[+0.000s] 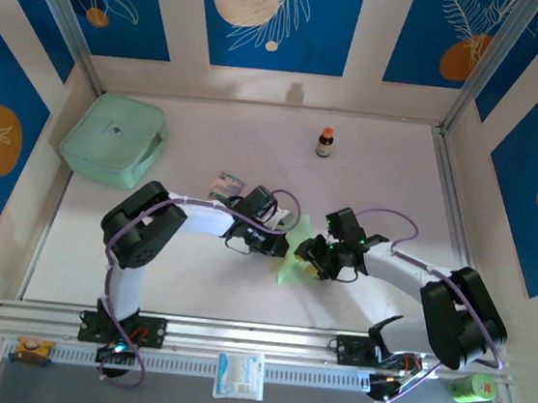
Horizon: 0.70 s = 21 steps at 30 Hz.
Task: Fold a paper plane with a square sheet of paper (pick it up from the middle)
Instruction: Turn over the paper at the center of the table.
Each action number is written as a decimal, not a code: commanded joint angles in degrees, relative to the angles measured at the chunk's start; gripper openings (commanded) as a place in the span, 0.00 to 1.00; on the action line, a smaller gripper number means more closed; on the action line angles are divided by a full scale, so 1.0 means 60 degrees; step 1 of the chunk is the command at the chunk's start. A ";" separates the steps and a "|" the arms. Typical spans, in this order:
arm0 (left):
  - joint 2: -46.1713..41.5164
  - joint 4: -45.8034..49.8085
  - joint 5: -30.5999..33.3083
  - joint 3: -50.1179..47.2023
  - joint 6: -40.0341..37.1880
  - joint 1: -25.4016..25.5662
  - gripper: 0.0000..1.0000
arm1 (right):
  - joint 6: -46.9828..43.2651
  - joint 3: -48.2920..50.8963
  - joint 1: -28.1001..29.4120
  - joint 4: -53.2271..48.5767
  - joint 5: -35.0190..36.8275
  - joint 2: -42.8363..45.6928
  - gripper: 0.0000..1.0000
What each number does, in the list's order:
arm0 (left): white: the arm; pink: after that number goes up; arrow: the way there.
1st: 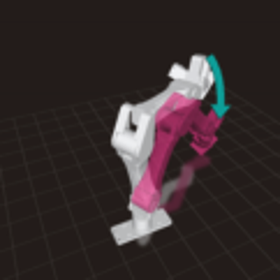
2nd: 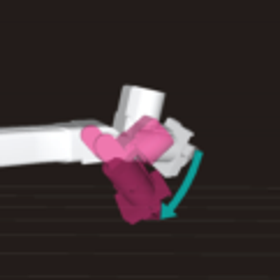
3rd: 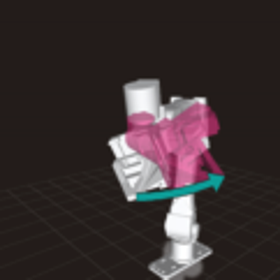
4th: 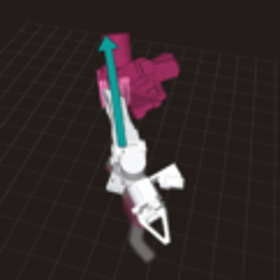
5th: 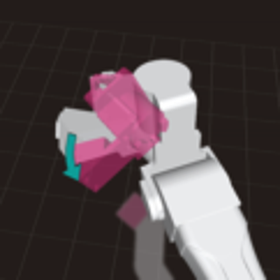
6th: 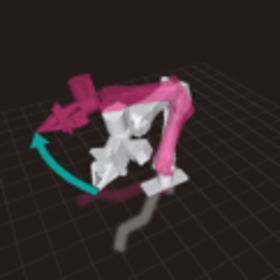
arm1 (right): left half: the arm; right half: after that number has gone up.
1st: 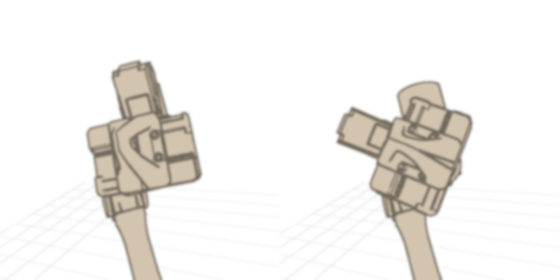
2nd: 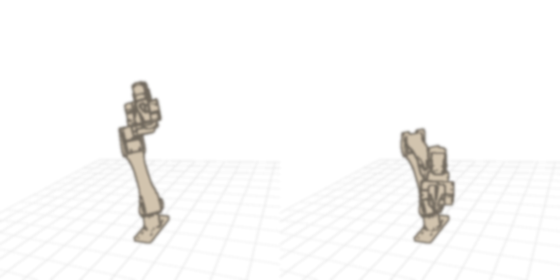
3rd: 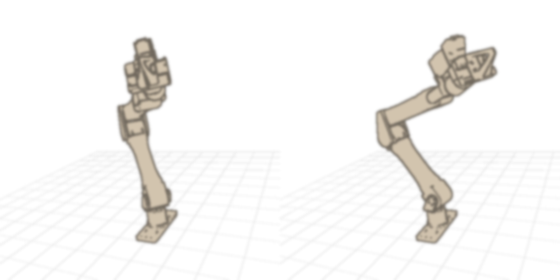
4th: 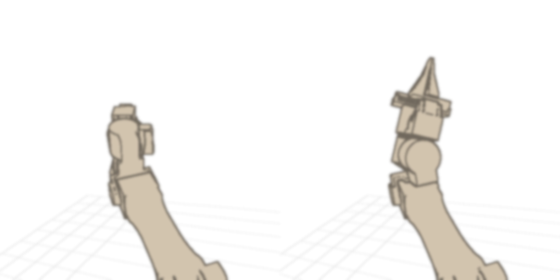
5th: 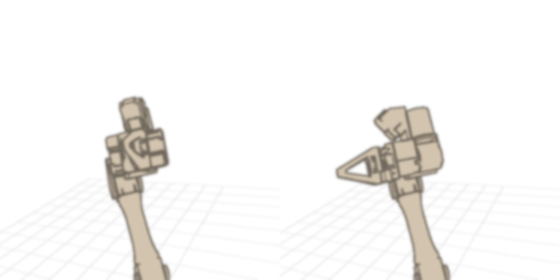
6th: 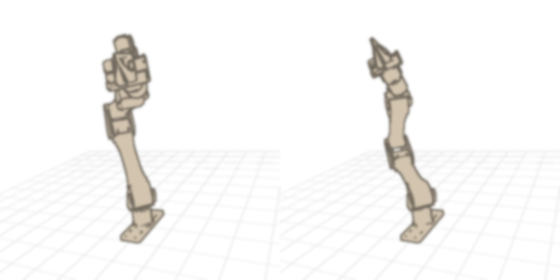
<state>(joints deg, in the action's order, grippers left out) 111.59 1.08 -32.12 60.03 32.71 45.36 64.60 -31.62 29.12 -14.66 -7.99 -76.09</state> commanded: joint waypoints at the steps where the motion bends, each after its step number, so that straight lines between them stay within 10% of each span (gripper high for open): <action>1: -0.0013 0.0390 0.0087 -0.0238 0.0007 -0.0068 0.00 | -0.0251 -0.0308 0.0241 -0.0965 0.0316 0.0548 0.49; 15: -0.0061 0.0436 0.0142 -0.0293 -0.0057 -0.0061 0.00 | -0.0176 0.0224 0.0412 -0.1273 0.0566 0.0114 0.48; 21: 0.0004 0.0435 0.0151 -0.0325 -0.0042 -0.0064 0.00 | -0.0161 0.0447 0.0361 0.1118 -0.0671 -0.0511 0.49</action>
<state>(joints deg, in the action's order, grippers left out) 111.42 0.82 -32.12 59.64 32.69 45.36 63.88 -30.94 31.16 -15.88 -8.29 -76.93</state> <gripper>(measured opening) 0.064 0.485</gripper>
